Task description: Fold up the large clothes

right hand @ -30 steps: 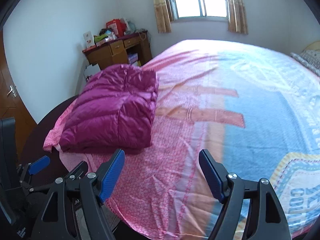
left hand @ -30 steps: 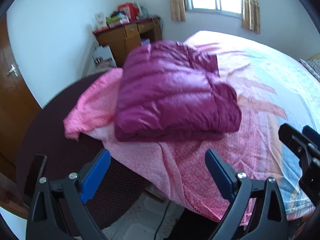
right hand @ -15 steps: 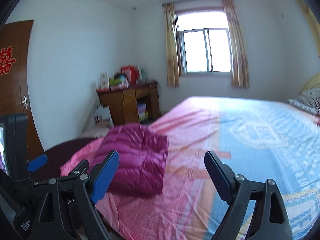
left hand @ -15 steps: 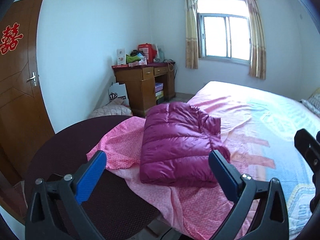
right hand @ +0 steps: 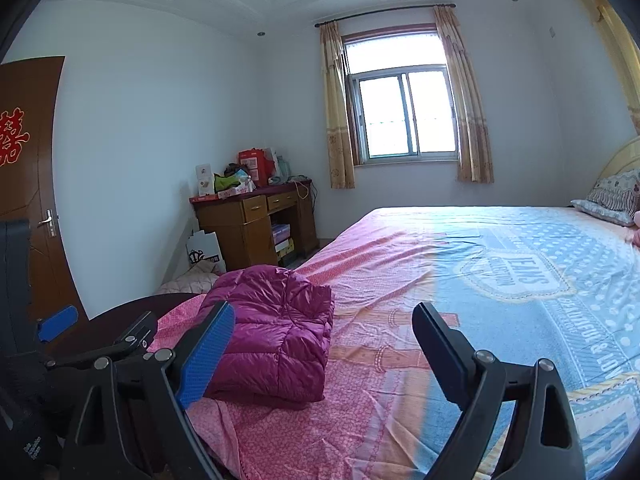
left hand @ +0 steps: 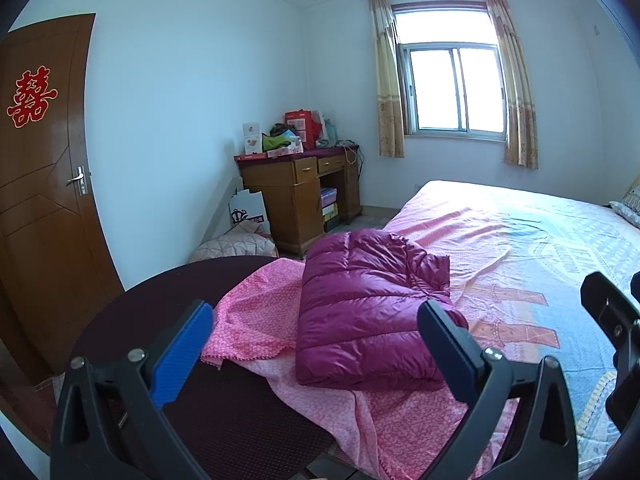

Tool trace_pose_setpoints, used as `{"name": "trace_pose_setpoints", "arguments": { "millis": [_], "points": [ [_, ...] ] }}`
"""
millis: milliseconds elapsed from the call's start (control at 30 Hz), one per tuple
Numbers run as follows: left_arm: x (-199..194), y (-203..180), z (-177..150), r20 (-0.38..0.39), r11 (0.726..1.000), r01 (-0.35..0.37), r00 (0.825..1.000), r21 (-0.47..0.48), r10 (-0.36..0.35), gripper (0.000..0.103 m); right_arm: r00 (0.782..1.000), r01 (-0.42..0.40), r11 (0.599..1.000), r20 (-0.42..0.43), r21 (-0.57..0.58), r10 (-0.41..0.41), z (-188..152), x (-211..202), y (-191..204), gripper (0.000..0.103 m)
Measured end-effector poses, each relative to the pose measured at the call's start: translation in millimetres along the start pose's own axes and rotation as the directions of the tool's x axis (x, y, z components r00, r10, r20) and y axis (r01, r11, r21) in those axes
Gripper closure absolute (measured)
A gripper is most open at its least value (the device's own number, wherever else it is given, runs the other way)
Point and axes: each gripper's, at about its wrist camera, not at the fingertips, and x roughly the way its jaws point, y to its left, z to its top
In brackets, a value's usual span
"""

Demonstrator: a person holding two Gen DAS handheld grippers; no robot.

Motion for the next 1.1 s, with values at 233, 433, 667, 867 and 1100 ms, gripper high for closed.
{"name": "trace_pose_setpoints", "arguments": {
  "millis": [233, 433, 667, 867, 1100],
  "points": [
    [-0.6, -4.0, -2.8, -0.007, 1.000, -0.006, 1.000, 0.013, 0.006, 0.000, 1.000, 0.004, 1.000, -0.013, 0.009, -0.004, -2.6, 0.7, -1.3, 0.012],
    [-0.7, -5.8, -3.2, -0.011, 1.000, -0.004, 1.000, 0.017, 0.004, 0.000, 1.000, 0.005, 1.000, -0.025, 0.018, -0.004, -4.0, 3.8, -2.8, 0.012],
    [-0.8, -6.6, -3.4, -0.007, 1.000, -0.002, 1.000, 0.017, 0.002, 0.000, 0.999, 0.007, 1.000, -0.034, 0.028, -0.006, -5.6, 5.4, -3.3, 0.012],
    [-1.5, -9.1, -4.8, -0.014, 1.000, -0.002, 1.000, 0.019, 0.002, 0.000, 0.999, 0.007, 0.999, -0.041, 0.035, -0.005, -6.8, 7.0, -3.9, 0.012],
    [-0.6, -8.8, -5.0, -0.015, 1.000, 0.000, 1.000, 0.020, 0.001, 0.000, 0.999, 0.006, 0.999, -0.049, 0.044, -0.004, -7.9, 8.2, -5.6, 0.012]
  ]
}}
